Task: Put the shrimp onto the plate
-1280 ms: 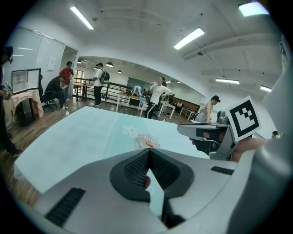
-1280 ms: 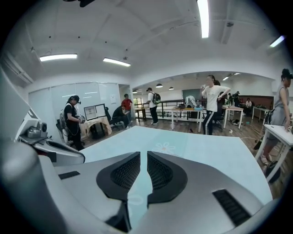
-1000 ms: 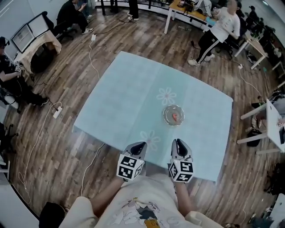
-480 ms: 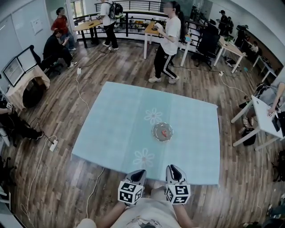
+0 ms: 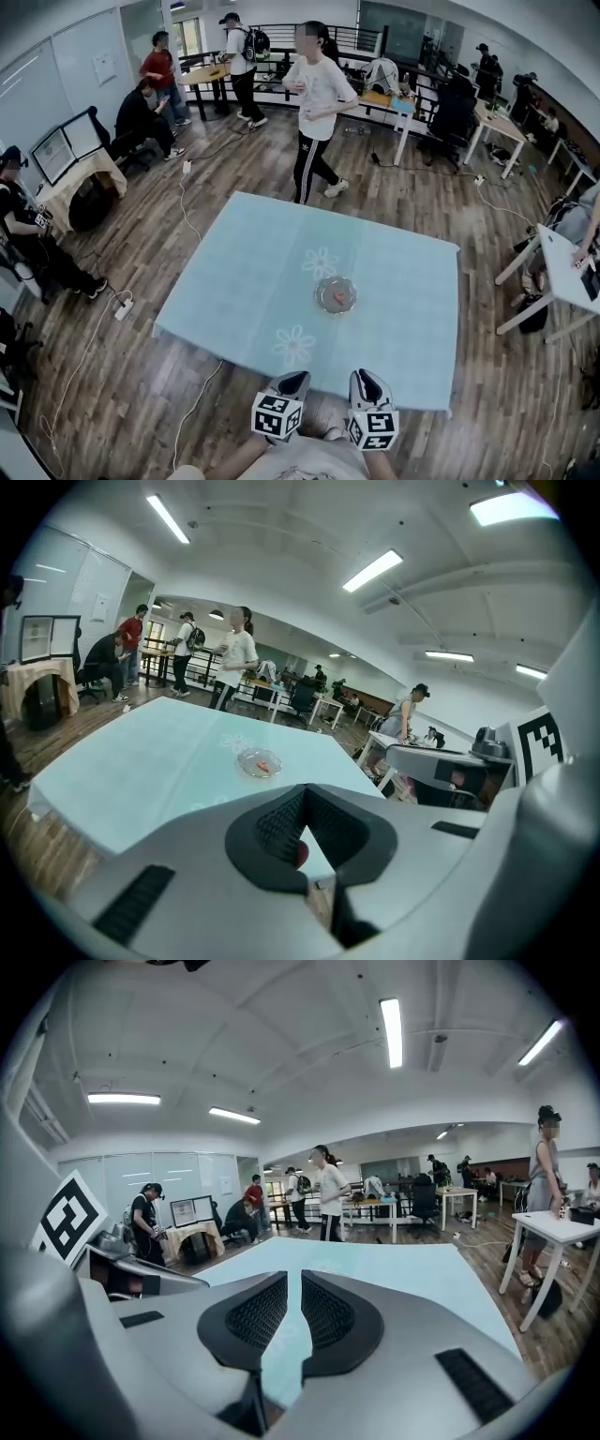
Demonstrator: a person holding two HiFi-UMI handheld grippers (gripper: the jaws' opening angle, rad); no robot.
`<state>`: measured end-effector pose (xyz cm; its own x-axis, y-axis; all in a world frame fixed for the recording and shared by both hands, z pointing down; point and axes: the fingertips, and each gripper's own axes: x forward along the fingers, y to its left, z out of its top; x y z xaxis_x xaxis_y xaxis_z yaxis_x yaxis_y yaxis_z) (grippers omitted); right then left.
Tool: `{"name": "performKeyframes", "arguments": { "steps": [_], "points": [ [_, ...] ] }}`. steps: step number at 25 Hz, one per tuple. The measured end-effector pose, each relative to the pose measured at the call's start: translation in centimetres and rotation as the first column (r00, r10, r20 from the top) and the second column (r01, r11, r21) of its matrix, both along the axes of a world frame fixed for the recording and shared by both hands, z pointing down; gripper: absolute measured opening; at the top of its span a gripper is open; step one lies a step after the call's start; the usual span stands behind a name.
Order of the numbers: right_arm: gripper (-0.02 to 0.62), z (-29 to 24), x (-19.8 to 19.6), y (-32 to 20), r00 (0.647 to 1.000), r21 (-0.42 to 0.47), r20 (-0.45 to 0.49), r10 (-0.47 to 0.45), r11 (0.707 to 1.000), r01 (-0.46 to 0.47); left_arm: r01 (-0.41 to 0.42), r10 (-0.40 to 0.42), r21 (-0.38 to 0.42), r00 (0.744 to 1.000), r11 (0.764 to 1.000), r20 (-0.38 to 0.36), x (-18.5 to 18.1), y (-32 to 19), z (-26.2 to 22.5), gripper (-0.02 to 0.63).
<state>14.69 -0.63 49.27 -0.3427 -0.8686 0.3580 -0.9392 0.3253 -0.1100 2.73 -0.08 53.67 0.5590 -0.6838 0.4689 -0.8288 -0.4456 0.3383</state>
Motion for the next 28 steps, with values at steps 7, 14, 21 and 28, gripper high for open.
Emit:
{"name": "performKeyframes", "arguments": {
  "steps": [7, 14, 21, 28],
  "points": [
    [0.064, 0.7, 3.8, 2.2, 0.998, 0.016, 0.06, -0.021, 1.0, 0.02, -0.034, 0.033, 0.021, 0.999, 0.999, 0.028, 6.3, 2.8, -0.6, 0.006],
    [0.064, -2.7, 4.3, 6.2, 0.98, 0.137, 0.138, -0.14, 0.983, 0.121, -0.024, 0.022, 0.02, 0.997, 1.0, 0.075, 9.0, 7.1, 0.0, 0.006],
    [0.064, -1.4, 6.4, 9.6, 0.981, 0.108, 0.141, -0.131, 0.987, 0.117, -0.01, 0.008, 0.035, 0.998, 0.999, 0.056, 11.5, 9.8, -0.5, 0.006],
    [0.064, -1.0, 8.6, 10.5, 0.985, 0.097, 0.127, -0.113, 0.99, 0.101, -0.043, 0.042, 0.023, 0.998, 0.999, 0.045, 14.0, 11.9, 0.1, 0.006]
  ]
}}
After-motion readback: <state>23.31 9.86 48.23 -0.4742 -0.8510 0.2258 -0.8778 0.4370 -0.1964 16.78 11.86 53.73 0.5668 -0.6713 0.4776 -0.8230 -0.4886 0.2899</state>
